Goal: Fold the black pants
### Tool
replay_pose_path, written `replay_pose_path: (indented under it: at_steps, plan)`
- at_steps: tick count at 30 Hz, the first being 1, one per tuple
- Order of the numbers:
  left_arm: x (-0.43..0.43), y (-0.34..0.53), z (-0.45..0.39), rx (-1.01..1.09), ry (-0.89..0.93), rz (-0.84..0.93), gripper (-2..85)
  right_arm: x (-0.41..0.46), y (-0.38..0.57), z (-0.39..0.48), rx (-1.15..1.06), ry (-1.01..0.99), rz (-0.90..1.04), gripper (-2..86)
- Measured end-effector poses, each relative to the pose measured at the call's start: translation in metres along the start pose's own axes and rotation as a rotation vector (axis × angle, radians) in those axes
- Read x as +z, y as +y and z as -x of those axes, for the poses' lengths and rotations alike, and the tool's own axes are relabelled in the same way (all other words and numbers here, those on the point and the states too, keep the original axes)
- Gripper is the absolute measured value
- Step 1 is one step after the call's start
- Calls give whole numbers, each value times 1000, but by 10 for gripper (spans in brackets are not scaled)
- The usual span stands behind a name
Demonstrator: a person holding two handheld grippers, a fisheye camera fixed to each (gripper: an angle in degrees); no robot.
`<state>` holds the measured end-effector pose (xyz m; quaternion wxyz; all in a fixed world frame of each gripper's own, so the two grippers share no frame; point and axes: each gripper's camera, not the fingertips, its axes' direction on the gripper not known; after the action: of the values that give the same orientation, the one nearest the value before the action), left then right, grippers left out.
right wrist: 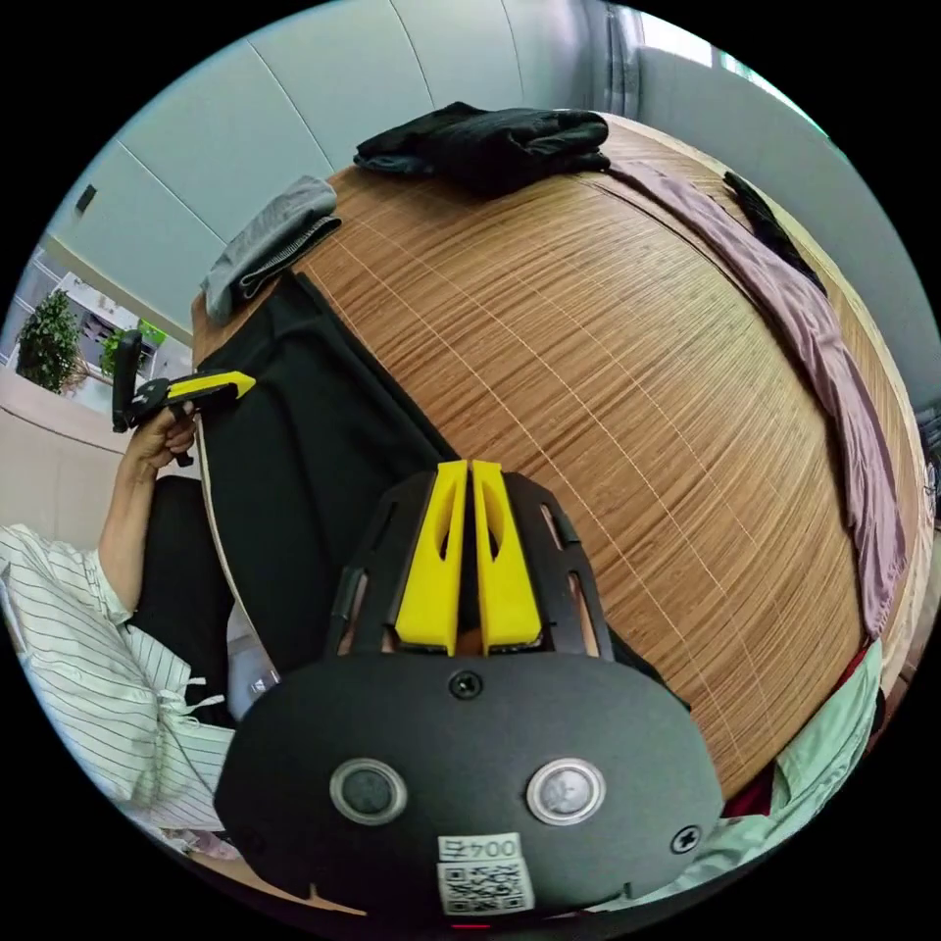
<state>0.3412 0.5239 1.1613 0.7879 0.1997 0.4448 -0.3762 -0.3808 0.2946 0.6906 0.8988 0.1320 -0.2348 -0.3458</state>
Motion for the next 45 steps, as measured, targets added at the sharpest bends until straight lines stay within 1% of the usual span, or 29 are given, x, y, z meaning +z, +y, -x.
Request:
replay_pose_path:
  at_steps: [1,2,3,4,5,6,7,8,10,14,16,19,23,25,27,32,36,41,45]
  plan:
    - [-1,1,0,1,-4,0,7,-6,13,-1,4,-47,-14,17]
    - [-3,1,-1,2,-12,0,7,-2,24,-3,19,-56,26,22]
    - [-5,3,-2,4,-20,-3,7,2,29,-5,30,-30,55,24]
    - [-6,3,-2,7,-23,-5,7,9,39,-7,60,74,93,27]
    - [-9,5,-2,12,-29,-11,6,2,48,-7,96,132,53,19]
    - [-13,7,-4,23,-41,-19,6,-5,52,-4,113,122,1,16]
    - [-16,9,-5,31,-53,-23,6,-22,61,4,146,52,-111,10]
    - [-23,13,-9,47,-88,-45,5,-34,68,18,149,-27,-172,7]
    - [-37,20,-11,54,-108,-72,4,-43,79,53,100,-91,-213,12]
    - [-71,44,20,-62,8,-128,3,-43,111,145,-42,-202,-211,44]
    - [-84,59,38,-133,15,-140,2,-35,121,181,-98,-190,-188,52]
    - [-108,88,59,-207,17,-171,2,-17,127,233,-189,-109,-139,66]
    - [-136,126,88,-272,-76,-168,2,-16,115,272,-196,-96,-188,76]
    - [-142,141,108,-325,-48,-173,2,-17,103,288,-197,-85,-217,77]
    - [-145,155,132,-389,17,-179,4,-16,89,307,-222,-78,-232,78]
    - [-144,162,167,-458,88,-172,10,2,34,373,-332,-68,-223,81]
    - [-135,162,196,-509,257,-157,31,15,4,401,-362,-62,-202,85]
    - [-143,174,204,-526,278,-199,73,10,-10,409,-315,-93,-216,85]
    - [-140,181,212,-545,266,-197,64,6,-6,401,-261,-118,-227,83]
